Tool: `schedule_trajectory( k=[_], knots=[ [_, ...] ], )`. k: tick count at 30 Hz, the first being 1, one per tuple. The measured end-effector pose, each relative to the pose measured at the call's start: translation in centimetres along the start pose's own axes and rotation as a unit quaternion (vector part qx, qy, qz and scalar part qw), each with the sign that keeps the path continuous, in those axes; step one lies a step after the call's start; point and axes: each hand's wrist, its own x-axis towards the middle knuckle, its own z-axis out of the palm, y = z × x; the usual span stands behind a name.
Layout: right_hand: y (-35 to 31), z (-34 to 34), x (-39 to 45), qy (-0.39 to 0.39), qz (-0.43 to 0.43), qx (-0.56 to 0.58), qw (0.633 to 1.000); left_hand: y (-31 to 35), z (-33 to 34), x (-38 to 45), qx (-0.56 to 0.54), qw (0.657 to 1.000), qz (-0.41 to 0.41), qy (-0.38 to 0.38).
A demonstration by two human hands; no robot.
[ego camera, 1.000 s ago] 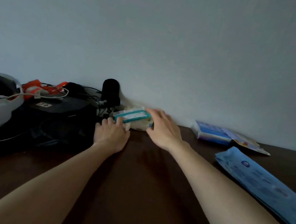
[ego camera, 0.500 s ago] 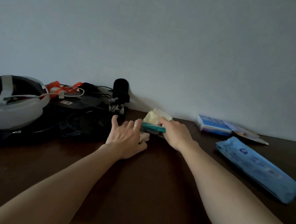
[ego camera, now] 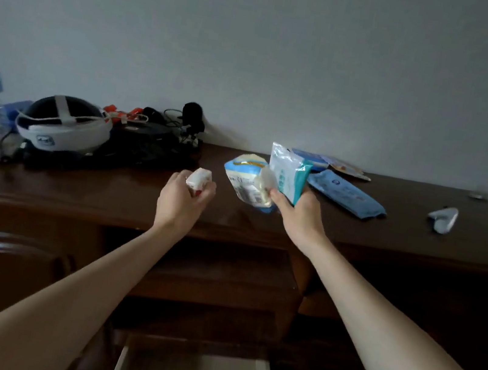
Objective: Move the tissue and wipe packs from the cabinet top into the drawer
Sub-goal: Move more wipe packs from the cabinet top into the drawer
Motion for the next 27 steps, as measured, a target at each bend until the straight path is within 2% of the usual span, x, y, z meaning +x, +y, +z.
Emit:
schedule_trajectory(
  k=[2, 4, 6, 8, 11, 14, 18, 21, 23, 25, 27],
  knots=[
    [-1.1, -0.5, -4.9, -0.020, -0.002, 0.067, 0.998, 0.6, -1.3, -3.8, -0.139, 0.986, -0.070, -0.052],
    [-1.4, -0.6, -10.3, -0.059, -0.011, 0.084, 0.995, -0.1, -2.4, -8.0, -0.181, 0.974, -0.078, -0.114],
    [-0.3, -0.5, -15.4, -0.106, -0.065, 0.043, 0.991, -2.3, -3.2, -12.0, -0.180, 0.969, -0.094, -0.140],
    [2.0, -0.1, -19.8, -0.145, -0.124, -0.035, 0.981, -5.8, -3.8, -15.8, -0.202, 0.958, -0.143, -0.144],
    [7.1, 1.2, -25.3, -0.240, -0.107, -0.125, 0.957, -11.6, -3.8, -21.1, -0.209, 0.931, -0.251, -0.164],
    [12.8, 2.7, -29.2, -0.351, -0.126, -0.235, 0.898, -17.1, -2.9, -24.5, -0.130, 0.918, -0.336, -0.168],
    [18.7, 4.6, -32.3, -0.510, -0.201, -0.360, 0.754, -23.4, -2.3, -27.0, 0.008, 0.914, -0.343, -0.217],
    [21.1, 4.9, -33.8, -0.609, -0.132, -0.399, 0.672, -26.3, -2.3, -28.7, 0.107, 0.890, -0.355, -0.264],
    [22.2, 5.3, -33.8, -0.648, -0.063, -0.402, 0.644, -27.8, -2.1, -29.0, 0.139, 0.880, -0.350, -0.288],
    [22.5, 6.1, -33.2, -0.656, -0.005, -0.384, 0.650, -28.7, -1.8, -28.9, 0.147, 0.877, -0.348, -0.298],
    [22.6, 7.2, -32.4, -0.641, 0.037, -0.367, 0.673, -29.6, -1.0, -29.0, 0.149, 0.873, -0.355, -0.300]
  ],
)
